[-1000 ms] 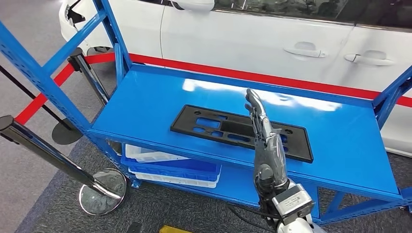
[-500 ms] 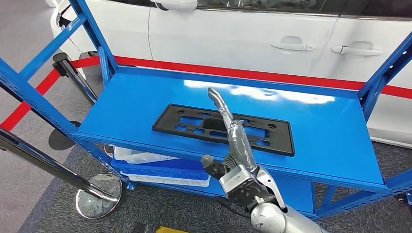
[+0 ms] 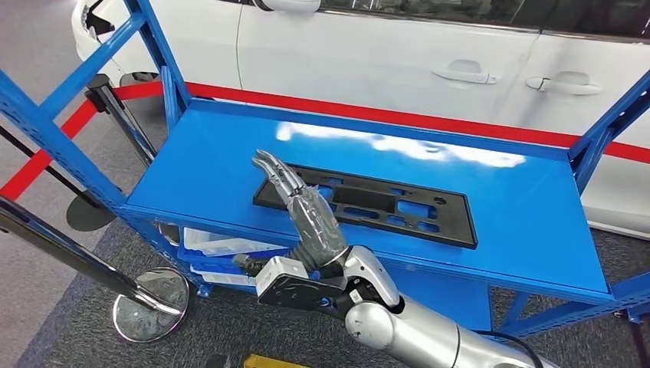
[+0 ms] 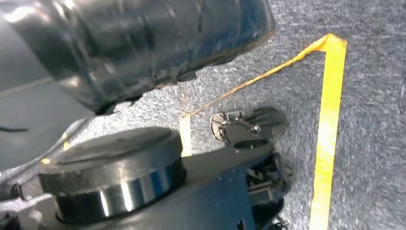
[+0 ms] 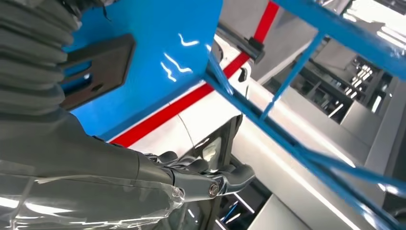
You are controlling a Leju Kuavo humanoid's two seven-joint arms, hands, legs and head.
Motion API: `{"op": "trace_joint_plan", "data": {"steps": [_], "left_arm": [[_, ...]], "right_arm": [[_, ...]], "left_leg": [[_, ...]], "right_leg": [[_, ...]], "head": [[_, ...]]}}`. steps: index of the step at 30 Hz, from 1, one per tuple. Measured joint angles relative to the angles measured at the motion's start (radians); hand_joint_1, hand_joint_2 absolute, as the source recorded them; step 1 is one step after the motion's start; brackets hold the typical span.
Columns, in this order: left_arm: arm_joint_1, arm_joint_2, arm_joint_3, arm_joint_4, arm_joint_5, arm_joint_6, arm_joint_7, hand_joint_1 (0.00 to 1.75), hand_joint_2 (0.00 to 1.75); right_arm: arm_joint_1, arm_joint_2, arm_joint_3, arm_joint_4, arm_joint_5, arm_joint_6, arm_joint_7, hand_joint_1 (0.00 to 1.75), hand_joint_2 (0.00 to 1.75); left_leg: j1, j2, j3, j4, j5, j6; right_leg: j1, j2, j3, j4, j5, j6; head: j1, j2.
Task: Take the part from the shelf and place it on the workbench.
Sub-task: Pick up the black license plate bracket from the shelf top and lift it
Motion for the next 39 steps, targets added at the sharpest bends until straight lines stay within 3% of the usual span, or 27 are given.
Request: {"op": "trace_joint_plan", "data": {"steps": [2, 3, 4, 6, 8, 13, 14, 17, 18, 19, 20, 22, 24, 29, 31, 33, 34, 35, 37, 39], "left_arm": [[0.0, -0.005, 0.0, 0.0, 0.003, 0.002, 0.004, 0.0, 0.0], [0.001, -0.007, 0.0, 0.0, 0.004, 0.003, 0.005, 0.0, 0.0], [0.002, -0.008, 0.0, 0.0, 0.004, 0.003, 0.005, 0.0, 0.0], [0.003, -0.012, 0.0, 0.0, 0.005, 0.003, 0.006, 0.0, 0.0], [0.002, -0.014, 0.0, 0.0, 0.005, 0.003, 0.006, 0.0, 0.0], [0.003, -0.015, 0.002, 0.0, 0.002, 0.005, 0.024, 0.0, 0.0], [0.002, -0.015, 0.002, 0.0, -0.001, 0.005, 0.032, 0.0, 0.0], [0.003, -0.015, 0.002, 0.001, -0.011, 0.007, 0.044, 0.0, 0.0], [0.003, -0.014, 0.002, 0.002, -0.014, 0.008, 0.05, 0.0, 0.0], [0.004, -0.014, 0.002, 0.003, -0.017, 0.009, 0.057, 0.0, 0.0], [0.004, -0.012, 0.002, 0.004, -0.021, 0.009, 0.066, 0.0, 0.0], [0.002, -0.009, 0.002, 0.006, -0.028, 0.007, 0.079, 0.0, 0.0], [0.001, -0.006, 0.002, 0.007, -0.035, 0.004, 0.086, 0.0, 0.0], [0.003, -0.002, 0.001, 0.008, -0.049, -0.003, 0.093, 0.0, 0.0], [0.003, -0.002, 0.0, 0.008, -0.056, -0.005, 0.095, 0.0, 0.0], [0.003, -0.002, -0.002, 0.008, -0.063, -0.001, 0.096, 0.0, 0.0], [0.003, -0.002, -0.003, 0.008, -0.066, 0.003, 0.096, 0.0, 0.0], [0.003, -0.002, -0.004, 0.008, -0.069, 0.008, 0.095, 0.0, 0.0], [0.004, -0.002, -0.004, 0.008, -0.072, 0.015, 0.093, 0.0, 0.0], [0.004, -0.002, -0.004, 0.008, -0.073, 0.017, 0.092, 0.0, 0.0]], "right_arm": [[0.006, 0.015, 0.02, 0.048, -0.003, -0.003, -0.016, 0.0, 1.75], [0.009, 0.022, 0.028, 0.068, -0.003, -0.004, -0.021, 0.0, 1.75], [0.011, 0.027, 0.033, 0.083, -0.004, -0.005, -0.025, 0.0, 1.75], [0.008, 0.039, 0.041, 0.113, -0.004, -0.007, -0.031, 0.0, 1.75], [0.002, 0.054, 0.048, 0.141, -0.004, -0.008, -0.033, 0.0, 1.75], [-0.003, 0.087, 0.065, 0.206, -0.01, 0.002, -0.034, 0.0, 1.75], [-0.005, 0.097, 0.067, 0.222, -0.011, 0.002, -0.035, 0.0, 1.75], [-0.012, 0.129, 0.082, 0.301, 0.016, -0.016, -0.038, 0.0, 1.75], [-0.016, 0.139, 0.091, 0.338, 0.037, -0.025, -0.033, 0.0, 1.75], [-0.023, 0.148, 0.1, 0.376, 0.06, -0.032, -0.023, 0.0, 1.75], [-0.031, 0.156, 0.109, 0.411, 0.084, -0.038, -0.01, 0.0, 1.75], [-0.051, 0.167, 0.123, 0.463, 0.126, -0.049, 0.018, 0.0, 1.75], [-0.07, 0.171, 0.13, 0.503, 0.163, -0.067, 0.047, 0.0, 1.75], [-0.108, 0.17, 0.144, 0.606, 0.242, -0.098, 0.128, 0.0, 1.75], [-0.124, 0.165, 0.147, 0.637, 0.267, -0.103, 0.158, 0.0, 1.75], [-0.137, 0.156, 0.151, 0.666, 0.293, -0.102, 0.195, 0.0, 1.75], [-0.142, 0.15, 0.153, 0.682, 0.308, -0.1, 0.217, 0.0, 1.75], [-0.148, 0.143, 0.155, 0.697, 0.323, -0.095, 0.241, 0.0, 1.75], [-0.157, 0.134, 0.158, 0.715, 0.341, -0.086, 0.271, 0.0, 1.75], [-0.161, 0.132, 0.159, 0.719, 0.345, -0.083, 0.278, 0.0, 1.75]], "left_leg": [[-0.002, 0.001, 0.0, 0.002, -0.002, 0.002], [-0.002, 0.001, 0.0, 0.004, -0.003, 0.003], [-0.003, 0.0, 0.0, 0.008, -0.006, 0.002], [-0.003, 0.0, 0.0, 0.019, -0.015, -0.001], [-0.007, 0.0, -0.005, 0.033, -0.023, -0.009], [-0.005, 0.003, -0.017, 0.057, -0.039, -0.03], [-0.004, 0.003, -0.029, 0.085, -0.057, -0.036], [0.001, 0.003, -0.11, 0.254, -0.133, -0.051], [0.002, 0.003, -0.129, 0.291, -0.139, -0.053], [0.002, 0.003, -0.131, 0.29, -0.126, -0.053], [0.002, 0.003, -0.114, 0.252, -0.098, -0.05], [0.001, 0.0, -0.053, 0.124, -0.039, -0.041], [-0.004, -0.003, -0.014, 0.04, -0.016, -0.031], [-0.006, -0.002, -0.009, 0.015, -0.005, -0.009], [-0.003, 0.001, -0.006, 0.006, 0.002, 0.0], [-0.006, 0.003, -0.006, 0.006, 0.001, 0.004], [-0.008, 0.003, -0.006, 0.007, 0.001, 0.006], [-0.01, 0.003, -0.006, 0.007, 0.0, 0.008], [-0.013, 0.002, -0.005, 0.009, -0.001, 0.009], [-0.015, 0.002, -0.005, 0.01, -0.001, 0.009]], "right_leg": [[0.001, 0.0, -0.058, 0.118, -0.037, 0.001], [0.001, -0.001, -0.067, 0.131, -0.028, 0.0], [0.001, -0.001, -0.056, 0.104, -0.001, -0.001], [0.002, -0.006, 0.001, -0.019, 0.063, -0.007], [0.005, -0.009, 0.042, -0.105, 0.086, -0.015], [0.005, -0.006, 0.048, -0.125, 0.089, -0.035], [0.002, -0.006, 0.049, -0.128, 0.09, -0.039], [0.002, -0.006, 0.049, -0.129, 0.091, -0.045], [0.002, -0.006, 0.049, -0.129, 0.091, -0.045], [0.003, -0.005, 0.049, -0.129, 0.091, -0.045], [0.003, -0.004, 0.05, -0.129, 0.091, -0.045], [0.003, -0.002, 0.05, -0.13, 0.092, -0.043], [0.004, -0.001, 0.049, -0.132, 0.096, -0.035], [0.005, 0.0, 0.042, -0.13, 0.094, -0.006], [0.006, -0.001, 0.009, -0.056, 0.047, 0.001], [0.005, -0.002, -0.047, 0.064, -0.009, 0.001], [0.006, -0.002, -0.066, 0.104, -0.019, -0.001], [0.007, -0.002, -0.069, 0.112, -0.01, -0.004], [0.012, -0.002, -0.045, 0.064, 0.032, -0.012], [0.014, -0.002, -0.027, 0.029, 0.053, -0.015]], "head": [[0.001, 0.0], [0.001, 0.0], [0.001, 0.0], [0.001, 0.0], [0.0, 0.0], [-0.003, 0.0], [-0.005, 0.0], [-0.008, 0.0], [-0.008, 0.0], [-0.008, 0.0], [-0.009, 0.0], [-0.008, 0.0], [-0.009, 0.0], [-0.007, 0.0], [-0.004, 0.0], [-0.003, 0.0], [-0.002, 0.0], [-0.002, 0.0], [-0.002, 0.0], [-0.002, 0.0]]}}
